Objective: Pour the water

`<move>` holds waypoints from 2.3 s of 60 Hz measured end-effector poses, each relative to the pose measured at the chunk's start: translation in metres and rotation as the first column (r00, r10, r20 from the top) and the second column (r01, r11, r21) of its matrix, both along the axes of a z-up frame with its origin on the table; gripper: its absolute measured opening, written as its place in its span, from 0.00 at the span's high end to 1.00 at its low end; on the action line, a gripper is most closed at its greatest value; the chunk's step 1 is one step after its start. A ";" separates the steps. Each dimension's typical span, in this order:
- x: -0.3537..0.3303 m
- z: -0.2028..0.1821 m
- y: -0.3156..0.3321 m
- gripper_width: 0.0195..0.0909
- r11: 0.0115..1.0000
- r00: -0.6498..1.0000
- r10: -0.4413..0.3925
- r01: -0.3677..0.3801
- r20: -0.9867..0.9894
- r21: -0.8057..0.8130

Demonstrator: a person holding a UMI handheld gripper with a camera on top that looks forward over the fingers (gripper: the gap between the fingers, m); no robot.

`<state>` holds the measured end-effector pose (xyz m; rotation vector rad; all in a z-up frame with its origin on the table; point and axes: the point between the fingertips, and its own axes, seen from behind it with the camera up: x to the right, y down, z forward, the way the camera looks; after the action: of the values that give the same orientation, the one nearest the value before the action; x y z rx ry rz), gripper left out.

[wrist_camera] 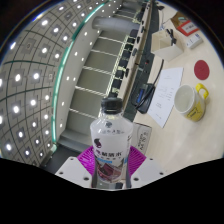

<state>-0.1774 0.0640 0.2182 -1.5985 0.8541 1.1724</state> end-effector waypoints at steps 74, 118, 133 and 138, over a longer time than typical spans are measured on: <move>0.300 0.004 0.056 0.73 0.989 0.482 -0.139 0.110 0.865 0.098; 0.338 -0.159 0.044 0.51 0.987 0.306 -0.003 0.154 0.952 -0.046; 0.343 -0.135 0.012 0.05 0.969 0.342 0.057 0.208 0.938 -0.135; 0.341 -0.115 -0.011 0.07 0.959 0.322 0.094 0.225 0.942 -0.172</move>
<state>0.1631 0.0533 0.1029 -2.0505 0.2348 -0.1510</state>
